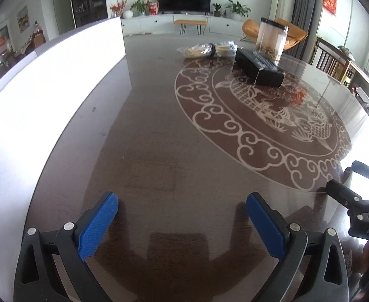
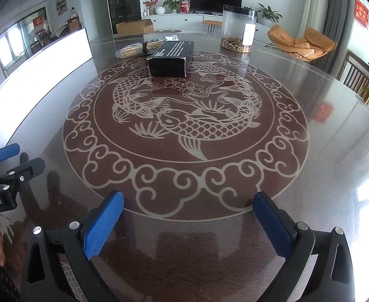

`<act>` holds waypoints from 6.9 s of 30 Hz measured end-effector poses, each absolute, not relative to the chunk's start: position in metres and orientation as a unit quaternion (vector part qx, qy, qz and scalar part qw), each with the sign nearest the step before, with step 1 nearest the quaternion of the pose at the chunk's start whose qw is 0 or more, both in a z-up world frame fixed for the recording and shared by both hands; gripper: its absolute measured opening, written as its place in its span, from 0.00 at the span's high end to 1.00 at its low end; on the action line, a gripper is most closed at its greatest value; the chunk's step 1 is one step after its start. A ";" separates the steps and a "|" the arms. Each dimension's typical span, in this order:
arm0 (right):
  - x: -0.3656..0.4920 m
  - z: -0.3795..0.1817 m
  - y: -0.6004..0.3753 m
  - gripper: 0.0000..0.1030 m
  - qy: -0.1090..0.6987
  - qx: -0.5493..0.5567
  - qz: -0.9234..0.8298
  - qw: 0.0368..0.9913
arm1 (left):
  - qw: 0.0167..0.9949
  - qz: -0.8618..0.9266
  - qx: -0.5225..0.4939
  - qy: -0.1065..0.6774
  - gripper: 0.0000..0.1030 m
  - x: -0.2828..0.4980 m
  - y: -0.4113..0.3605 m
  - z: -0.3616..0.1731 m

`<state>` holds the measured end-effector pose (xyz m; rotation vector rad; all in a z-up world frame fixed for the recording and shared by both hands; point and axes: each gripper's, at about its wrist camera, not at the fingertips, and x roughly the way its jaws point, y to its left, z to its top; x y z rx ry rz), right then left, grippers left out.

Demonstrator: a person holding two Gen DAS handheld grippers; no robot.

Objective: Organize objects

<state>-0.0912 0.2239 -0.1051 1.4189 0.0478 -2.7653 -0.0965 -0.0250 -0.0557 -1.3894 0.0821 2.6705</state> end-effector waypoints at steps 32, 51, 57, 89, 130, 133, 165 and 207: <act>-0.088 -0.105 0.224 0.00 0.017 0.458 -0.889 0.019 | 0.086 0.881 -0.462 0.049 0.00 -0.103 -0.021 -0.056; -0.209 -0.070 0.214 0.00 0.007 0.423 -0.906 0.007 | 0.087 0.882 -0.461 0.048 0.00 -0.102 -0.022 -0.057; -0.296 -0.082 0.194 0.00 0.016 0.457 -0.889 -0.010 | 0.087 0.882 -0.461 0.048 0.00 -0.102 -0.022 -0.057; -0.106 -0.095 0.279 0.18 0.002 0.441 -0.898 -0.004 | 0.089 0.882 -0.461 0.048 0.00 -0.099 -0.021 -0.059; -0.112 -0.098 0.280 0.07 0.008 0.447 -0.894 -0.038 | 0.139 0.869 -0.467 0.090 0.72 -0.221 0.012 -0.054; -0.112 -0.098 0.279 0.07 0.009 0.447 -0.894 -0.038 | 0.122 0.872 -0.471 0.052 0.66 -0.155 -0.016 -0.055; -0.207 0.033 0.113 0.43 0.021 0.461 -0.866 0.193 | 0.051 0.933 -0.330 -0.137 0.73 -0.108 -0.179 0.085; -0.241 0.070 -0.162 0.12 0.174 0.456 -0.817 0.309 | -0.238 0.871 -0.410 -0.133 0.07 -0.083 -0.298 0.065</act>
